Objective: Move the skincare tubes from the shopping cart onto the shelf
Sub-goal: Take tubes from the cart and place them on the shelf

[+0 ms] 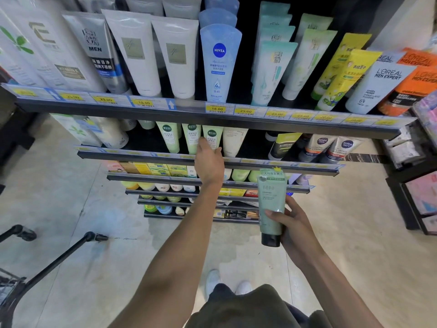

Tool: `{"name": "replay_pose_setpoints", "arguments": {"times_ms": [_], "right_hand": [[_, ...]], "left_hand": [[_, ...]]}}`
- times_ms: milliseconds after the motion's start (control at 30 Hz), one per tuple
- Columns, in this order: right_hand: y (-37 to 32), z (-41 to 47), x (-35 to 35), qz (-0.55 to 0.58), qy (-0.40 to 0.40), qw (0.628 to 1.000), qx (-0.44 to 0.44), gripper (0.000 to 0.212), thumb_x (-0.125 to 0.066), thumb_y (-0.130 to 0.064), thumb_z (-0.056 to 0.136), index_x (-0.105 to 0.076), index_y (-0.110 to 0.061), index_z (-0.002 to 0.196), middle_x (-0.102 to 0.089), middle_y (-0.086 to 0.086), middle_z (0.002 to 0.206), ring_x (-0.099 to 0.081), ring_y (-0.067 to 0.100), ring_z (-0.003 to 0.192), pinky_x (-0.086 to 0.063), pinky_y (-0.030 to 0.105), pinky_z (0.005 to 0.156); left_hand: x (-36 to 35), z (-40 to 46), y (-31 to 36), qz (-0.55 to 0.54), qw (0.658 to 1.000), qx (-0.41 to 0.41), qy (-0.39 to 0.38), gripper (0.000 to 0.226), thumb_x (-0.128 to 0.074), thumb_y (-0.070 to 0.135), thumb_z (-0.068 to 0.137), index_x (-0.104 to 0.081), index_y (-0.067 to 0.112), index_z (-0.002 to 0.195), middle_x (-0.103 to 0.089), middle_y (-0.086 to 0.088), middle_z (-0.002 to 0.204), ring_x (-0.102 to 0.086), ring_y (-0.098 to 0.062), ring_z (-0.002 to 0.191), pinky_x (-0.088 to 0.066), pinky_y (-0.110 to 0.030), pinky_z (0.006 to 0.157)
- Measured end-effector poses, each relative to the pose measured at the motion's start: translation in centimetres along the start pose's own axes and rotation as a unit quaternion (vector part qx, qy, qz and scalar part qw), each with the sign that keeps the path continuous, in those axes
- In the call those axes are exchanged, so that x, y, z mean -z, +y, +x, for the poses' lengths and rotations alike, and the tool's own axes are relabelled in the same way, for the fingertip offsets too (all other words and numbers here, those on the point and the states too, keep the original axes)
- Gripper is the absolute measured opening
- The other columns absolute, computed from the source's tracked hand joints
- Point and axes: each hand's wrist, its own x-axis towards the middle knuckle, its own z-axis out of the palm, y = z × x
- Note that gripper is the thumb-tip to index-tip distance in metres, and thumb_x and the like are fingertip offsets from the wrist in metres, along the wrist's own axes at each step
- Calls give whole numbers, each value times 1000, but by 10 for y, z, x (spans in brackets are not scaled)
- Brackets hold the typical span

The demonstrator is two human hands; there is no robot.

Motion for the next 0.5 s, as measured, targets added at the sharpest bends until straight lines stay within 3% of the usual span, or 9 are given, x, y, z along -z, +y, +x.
{"name": "replay_pose_setpoints", "arguments": {"times_ms": [200,500], "right_hand": [[4,2,4,-2,-1,1000,-5,59,-67,7,88,-61,-27,136,-74,7,122,-70,30,109,-58,41,80],[1,1,11,-4,-12,1000,-12,60,-69,7,87,-61,-28,136,-74,6,121,-69,34,112,-58,43,80]], "left_hand": [[0,-1,2,-5,1000,2,2,47,-71,23,95,-50,0,130,-65,-16,116,-67,-35,103,-51,-35,73],[2,-4,1,-11,1000,1,14,53,-69,25,96,-48,2,139,-66,-15,123,-66,-33,111,-56,-42,89]]}}
